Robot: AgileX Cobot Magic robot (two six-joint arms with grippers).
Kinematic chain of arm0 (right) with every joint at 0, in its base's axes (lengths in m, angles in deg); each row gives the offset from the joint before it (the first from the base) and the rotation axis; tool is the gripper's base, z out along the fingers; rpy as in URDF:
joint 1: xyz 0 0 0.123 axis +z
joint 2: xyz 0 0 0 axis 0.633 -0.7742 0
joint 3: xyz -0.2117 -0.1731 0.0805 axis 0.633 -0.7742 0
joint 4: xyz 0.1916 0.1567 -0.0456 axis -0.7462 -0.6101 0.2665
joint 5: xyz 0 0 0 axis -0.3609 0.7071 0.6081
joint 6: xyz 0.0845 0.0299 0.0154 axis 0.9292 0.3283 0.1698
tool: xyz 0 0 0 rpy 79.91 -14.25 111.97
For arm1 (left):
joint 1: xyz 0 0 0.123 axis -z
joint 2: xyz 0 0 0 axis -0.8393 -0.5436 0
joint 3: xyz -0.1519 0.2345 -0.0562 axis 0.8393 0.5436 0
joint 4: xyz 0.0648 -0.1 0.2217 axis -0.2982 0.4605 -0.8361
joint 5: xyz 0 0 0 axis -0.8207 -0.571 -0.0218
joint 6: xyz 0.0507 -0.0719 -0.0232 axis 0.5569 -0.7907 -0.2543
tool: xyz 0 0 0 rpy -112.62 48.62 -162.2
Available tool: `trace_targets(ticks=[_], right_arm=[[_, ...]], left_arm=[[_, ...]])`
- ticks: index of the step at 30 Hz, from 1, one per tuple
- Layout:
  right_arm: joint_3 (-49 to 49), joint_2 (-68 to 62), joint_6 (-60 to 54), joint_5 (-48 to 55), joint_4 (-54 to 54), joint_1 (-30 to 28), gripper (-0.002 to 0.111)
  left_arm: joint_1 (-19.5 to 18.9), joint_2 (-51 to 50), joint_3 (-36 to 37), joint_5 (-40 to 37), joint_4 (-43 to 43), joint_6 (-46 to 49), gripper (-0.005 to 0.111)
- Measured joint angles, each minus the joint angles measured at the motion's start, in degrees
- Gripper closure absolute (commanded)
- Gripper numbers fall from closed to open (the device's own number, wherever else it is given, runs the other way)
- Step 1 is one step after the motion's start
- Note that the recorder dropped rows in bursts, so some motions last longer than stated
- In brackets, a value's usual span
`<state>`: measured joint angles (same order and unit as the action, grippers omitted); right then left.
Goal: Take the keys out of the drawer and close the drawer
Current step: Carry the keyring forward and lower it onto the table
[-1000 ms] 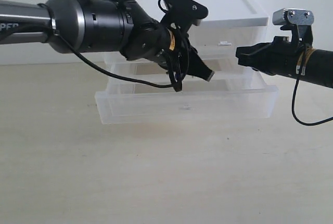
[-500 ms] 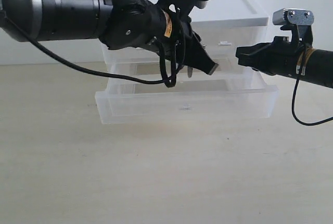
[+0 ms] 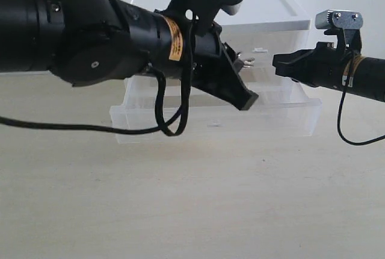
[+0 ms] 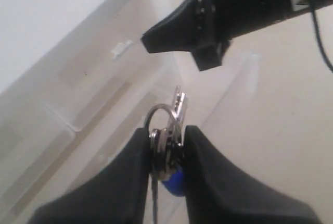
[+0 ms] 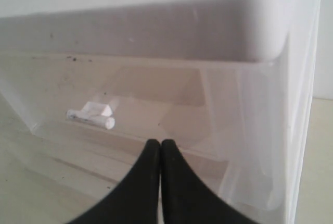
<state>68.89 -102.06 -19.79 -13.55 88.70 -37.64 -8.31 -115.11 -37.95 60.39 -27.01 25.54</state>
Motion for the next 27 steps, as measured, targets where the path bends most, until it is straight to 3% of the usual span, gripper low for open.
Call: trace_targets(ticks=[7,11,16,23,27], right_arm=[[0.0,0.0,0.0,0.0,0.0,0.0,0.108],[0.0,0.0,0.0,0.0,0.0,0.0,0.108],[0.0,0.0,0.0,0.0,0.0,0.0,0.108],[0.0,0.0,0.0,0.11,0.0,0.0,0.108],[0.0,0.0,0.0,0.11,0.0,0.0,0.108]], left_arm=[[7.3,1.83,12.29,10.29,-1.57,2.72,0.102],[7.67,1.27,19.1,19.21,-3.76,2.97,0.102],[7.36,-7.97,19.93,21.76,-8.69,4.82,0.102],[-2.09,-14.87,12.68,18.39,-9.23,8.15,0.102],[-4.64,-17.57,9.96,20.35,-11.21,8.5,0.102]])
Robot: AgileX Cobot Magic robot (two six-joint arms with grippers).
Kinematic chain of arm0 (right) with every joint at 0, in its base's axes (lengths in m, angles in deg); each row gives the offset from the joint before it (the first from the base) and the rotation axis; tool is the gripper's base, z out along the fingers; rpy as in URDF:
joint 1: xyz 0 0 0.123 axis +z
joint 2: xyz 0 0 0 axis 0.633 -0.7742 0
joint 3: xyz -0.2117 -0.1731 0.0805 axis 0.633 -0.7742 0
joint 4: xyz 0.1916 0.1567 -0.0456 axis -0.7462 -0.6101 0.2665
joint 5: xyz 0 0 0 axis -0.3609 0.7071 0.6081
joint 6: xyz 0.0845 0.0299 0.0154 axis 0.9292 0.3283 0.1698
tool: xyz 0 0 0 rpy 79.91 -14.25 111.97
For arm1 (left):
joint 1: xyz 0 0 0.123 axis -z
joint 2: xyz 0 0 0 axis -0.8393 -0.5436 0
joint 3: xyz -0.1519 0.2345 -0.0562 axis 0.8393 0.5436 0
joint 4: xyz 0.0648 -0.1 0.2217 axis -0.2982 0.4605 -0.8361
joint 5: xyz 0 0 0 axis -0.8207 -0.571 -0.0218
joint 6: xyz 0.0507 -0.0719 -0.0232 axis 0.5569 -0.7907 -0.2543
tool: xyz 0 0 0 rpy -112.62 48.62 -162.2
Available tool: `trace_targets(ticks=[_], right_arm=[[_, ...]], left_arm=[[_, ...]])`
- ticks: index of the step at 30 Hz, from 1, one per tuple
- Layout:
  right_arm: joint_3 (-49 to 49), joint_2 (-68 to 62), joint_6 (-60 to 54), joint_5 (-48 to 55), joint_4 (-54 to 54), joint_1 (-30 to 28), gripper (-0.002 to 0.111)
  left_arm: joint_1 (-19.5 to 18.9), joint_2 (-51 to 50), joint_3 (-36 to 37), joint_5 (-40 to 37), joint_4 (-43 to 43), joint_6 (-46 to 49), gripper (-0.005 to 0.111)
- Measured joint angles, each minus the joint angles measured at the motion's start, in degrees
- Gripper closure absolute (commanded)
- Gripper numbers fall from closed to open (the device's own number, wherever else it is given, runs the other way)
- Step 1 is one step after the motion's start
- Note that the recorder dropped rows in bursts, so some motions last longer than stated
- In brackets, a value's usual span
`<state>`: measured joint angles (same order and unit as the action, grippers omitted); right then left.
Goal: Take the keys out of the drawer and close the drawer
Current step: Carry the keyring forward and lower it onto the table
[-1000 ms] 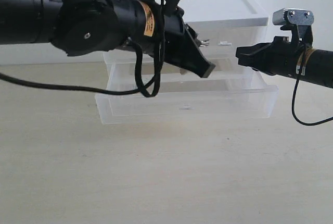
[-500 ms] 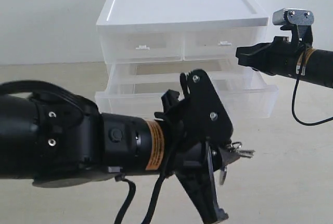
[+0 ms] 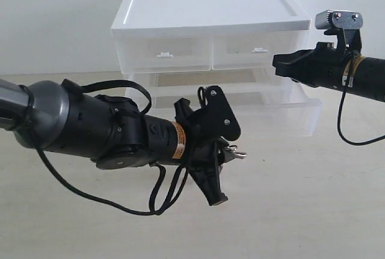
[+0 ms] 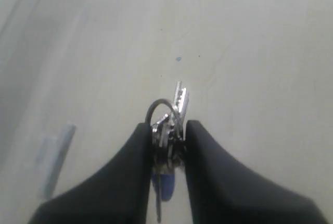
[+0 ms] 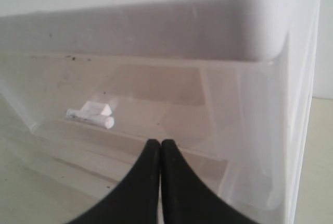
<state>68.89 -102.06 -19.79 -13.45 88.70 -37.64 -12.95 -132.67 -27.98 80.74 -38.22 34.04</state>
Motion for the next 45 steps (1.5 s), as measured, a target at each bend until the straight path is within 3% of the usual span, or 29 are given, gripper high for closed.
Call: trace_targets(ticks=[6,12,15,19,25,29,35,45], right_arm=[[0.0,0.0,0.0,0.0,0.0,0.0,0.108],[0.0,0.0,0.0,0.0,0.0,0.0,0.108],[0.0,0.0,0.0,0.0,0.0,0.0,0.108],[0.0,0.0,0.0,0.0,0.0,0.0,0.108],[0.0,0.0,0.0,0.0,0.0,0.0,0.108],[0.0,0.0,0.0,0.0,0.0,0.0,0.108],[0.0,0.0,0.0,0.1,0.0,0.0,0.108],[0.0,0.0,0.0,0.1,0.0,0.0,0.108]], left_arm=[[-0.77,-2.0,-2.16,1.53,-2.94,0.61,0.098],[-1.37,-2.14,-2.43,2.03,-3.16,1.3,0.06],[-1.37,-2.14,-2.43,2.03,-3.16,1.34,0.054],[-1.37,-2.14,-2.54,1.44,-3.16,1.55,0.063],[0.41,-0.63,-2.66,-5.86,-1.91,-1.35,0.102],[2.85,1.81,-2.0,-11.58,-1.37,-2.44,0.102],[5.65,6.0,1.28,-11.68,-1.06,-5.05,0.102],[0.45,5.68,1.9,-5.85,-1.28,-1.95,0.102]])
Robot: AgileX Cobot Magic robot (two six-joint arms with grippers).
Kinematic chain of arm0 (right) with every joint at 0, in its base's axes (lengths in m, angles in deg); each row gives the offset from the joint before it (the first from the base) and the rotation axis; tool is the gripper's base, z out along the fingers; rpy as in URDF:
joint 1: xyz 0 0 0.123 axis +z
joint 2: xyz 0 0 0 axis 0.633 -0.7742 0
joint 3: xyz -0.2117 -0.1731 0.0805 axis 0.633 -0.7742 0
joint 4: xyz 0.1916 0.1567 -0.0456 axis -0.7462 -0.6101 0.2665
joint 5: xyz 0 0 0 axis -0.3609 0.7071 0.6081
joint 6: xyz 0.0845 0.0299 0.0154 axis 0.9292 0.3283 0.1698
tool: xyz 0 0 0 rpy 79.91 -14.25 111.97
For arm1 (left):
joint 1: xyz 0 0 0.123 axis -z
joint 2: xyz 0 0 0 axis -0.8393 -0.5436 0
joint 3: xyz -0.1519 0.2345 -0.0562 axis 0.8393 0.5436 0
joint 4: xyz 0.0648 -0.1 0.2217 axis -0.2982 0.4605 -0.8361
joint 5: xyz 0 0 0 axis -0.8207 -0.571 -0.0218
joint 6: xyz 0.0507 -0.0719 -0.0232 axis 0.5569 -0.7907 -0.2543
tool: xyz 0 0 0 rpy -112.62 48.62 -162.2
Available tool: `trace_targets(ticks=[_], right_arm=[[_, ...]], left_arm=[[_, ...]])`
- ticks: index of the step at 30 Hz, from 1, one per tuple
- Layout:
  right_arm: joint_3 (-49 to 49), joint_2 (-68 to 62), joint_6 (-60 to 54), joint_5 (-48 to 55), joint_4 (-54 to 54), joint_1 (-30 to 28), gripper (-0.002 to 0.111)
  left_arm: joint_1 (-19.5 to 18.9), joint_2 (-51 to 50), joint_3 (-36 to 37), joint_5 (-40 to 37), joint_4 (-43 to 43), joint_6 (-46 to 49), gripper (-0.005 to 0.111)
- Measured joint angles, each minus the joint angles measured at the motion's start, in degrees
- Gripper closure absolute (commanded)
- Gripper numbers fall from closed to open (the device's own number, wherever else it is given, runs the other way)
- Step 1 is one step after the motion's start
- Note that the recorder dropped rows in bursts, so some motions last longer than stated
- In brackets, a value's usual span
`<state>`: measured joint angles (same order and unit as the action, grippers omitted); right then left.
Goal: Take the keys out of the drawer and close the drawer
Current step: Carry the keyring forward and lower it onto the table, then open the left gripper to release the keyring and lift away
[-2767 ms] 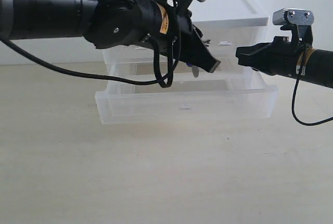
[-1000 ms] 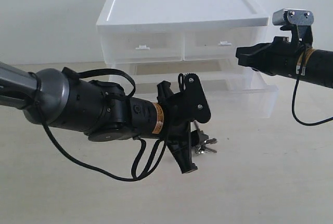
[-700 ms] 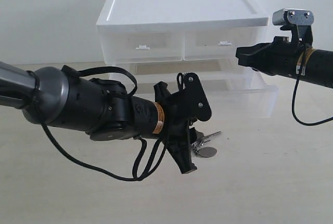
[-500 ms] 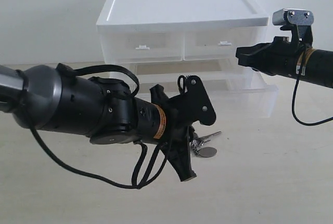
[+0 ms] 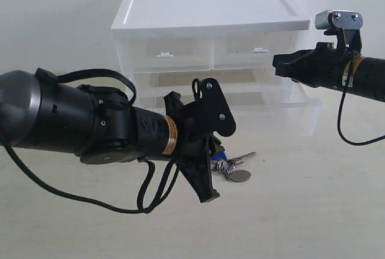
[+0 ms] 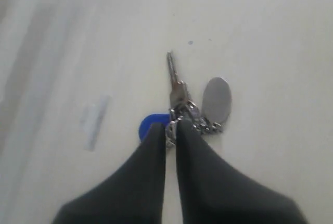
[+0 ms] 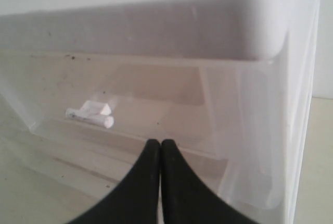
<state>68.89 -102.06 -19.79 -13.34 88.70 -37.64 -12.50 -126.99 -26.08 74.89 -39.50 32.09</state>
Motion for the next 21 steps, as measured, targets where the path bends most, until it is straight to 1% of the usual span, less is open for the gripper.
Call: trace_targets(ticks=[6,10,21], right_arm=[[0.0,0.0,0.0,0.0,0.0,0.0,0.108],[0.0,0.0,0.0,0.0,0.0,0.0,0.108],[0.0,0.0,0.0,0.12,0.0,0.0,0.108]], left_arm=[[-3.42,-1.17,-2.46,2.26,-0.14,3.48,0.102],[-5.35,-2.74,-4.59,2.38,-0.14,3.84,0.102],[-6.95,-8.81,-13.07,2.75,-0.14,5.8,0.102]])
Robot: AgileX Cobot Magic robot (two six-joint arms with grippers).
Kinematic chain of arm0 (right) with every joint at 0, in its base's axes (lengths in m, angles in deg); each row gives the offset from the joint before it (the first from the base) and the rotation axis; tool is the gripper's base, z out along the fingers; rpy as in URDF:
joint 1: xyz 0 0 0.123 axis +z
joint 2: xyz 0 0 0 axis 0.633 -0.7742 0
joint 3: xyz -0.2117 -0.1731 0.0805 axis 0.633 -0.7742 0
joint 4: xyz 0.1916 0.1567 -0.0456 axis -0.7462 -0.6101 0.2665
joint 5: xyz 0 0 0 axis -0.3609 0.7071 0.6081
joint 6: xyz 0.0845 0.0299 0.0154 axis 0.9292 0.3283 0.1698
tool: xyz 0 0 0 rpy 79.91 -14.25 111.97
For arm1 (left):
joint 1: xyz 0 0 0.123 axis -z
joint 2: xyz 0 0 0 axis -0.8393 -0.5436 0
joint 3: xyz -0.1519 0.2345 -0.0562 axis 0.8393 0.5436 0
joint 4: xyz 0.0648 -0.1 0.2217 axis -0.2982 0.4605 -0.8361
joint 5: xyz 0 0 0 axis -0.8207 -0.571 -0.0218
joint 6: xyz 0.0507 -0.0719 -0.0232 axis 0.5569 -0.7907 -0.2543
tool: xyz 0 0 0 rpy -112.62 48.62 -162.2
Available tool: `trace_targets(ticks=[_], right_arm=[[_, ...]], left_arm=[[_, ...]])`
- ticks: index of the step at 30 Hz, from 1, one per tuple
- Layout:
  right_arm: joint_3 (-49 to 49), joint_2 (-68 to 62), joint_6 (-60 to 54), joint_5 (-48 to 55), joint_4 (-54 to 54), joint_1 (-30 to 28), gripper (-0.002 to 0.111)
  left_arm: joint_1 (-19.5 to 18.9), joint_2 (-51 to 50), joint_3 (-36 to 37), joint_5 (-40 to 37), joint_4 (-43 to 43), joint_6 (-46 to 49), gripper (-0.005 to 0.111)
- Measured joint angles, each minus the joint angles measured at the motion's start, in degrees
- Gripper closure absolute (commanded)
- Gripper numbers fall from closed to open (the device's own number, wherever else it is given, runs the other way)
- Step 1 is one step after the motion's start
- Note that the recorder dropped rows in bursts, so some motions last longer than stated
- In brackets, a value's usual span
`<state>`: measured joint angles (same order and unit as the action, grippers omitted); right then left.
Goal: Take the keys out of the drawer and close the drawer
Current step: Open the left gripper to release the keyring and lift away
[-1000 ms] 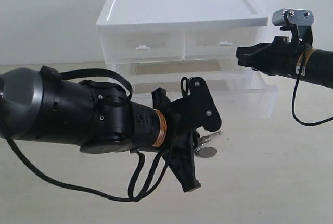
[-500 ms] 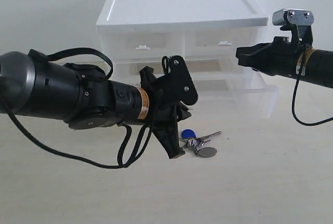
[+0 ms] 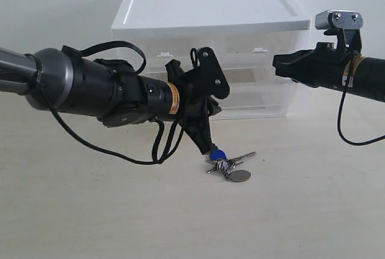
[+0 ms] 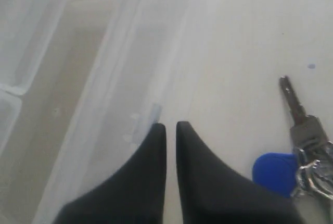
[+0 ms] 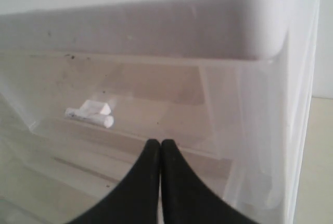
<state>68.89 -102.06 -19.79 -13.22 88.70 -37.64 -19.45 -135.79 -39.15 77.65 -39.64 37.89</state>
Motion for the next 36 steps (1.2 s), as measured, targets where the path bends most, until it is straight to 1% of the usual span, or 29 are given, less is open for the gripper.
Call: trace_targets(ticks=[9,17,26,30,36], right_arm=[[0.0,0.0,0.0,0.0,0.11,0.0,0.108],[0.0,0.0,-0.09,0.11,0.11,0.0,0.108],[0.0,0.0,-0.09,0.11,-0.01,0.0,0.108],[0.03,0.0,0.02,-0.15,0.32,0.0,0.108],[0.15,0.0,0.02,-0.15,0.45,0.0,0.108]], left_arm=[[-3.53,-4.91,-5.89,0.0,0.0,0.24,0.102],[-3.75,-5.94,-7.5,0.0,0.0,-1.13,0.102],[-3.75,-6.56,-9.63,-0.75,2.08,-2.06,0.102],[-4.31,-9.39,-13.17,-0.05,3.91,-2.35,0.102],[-4.29,-10.64,-14.49,-0.38,5.08,-2.35,0.102]])
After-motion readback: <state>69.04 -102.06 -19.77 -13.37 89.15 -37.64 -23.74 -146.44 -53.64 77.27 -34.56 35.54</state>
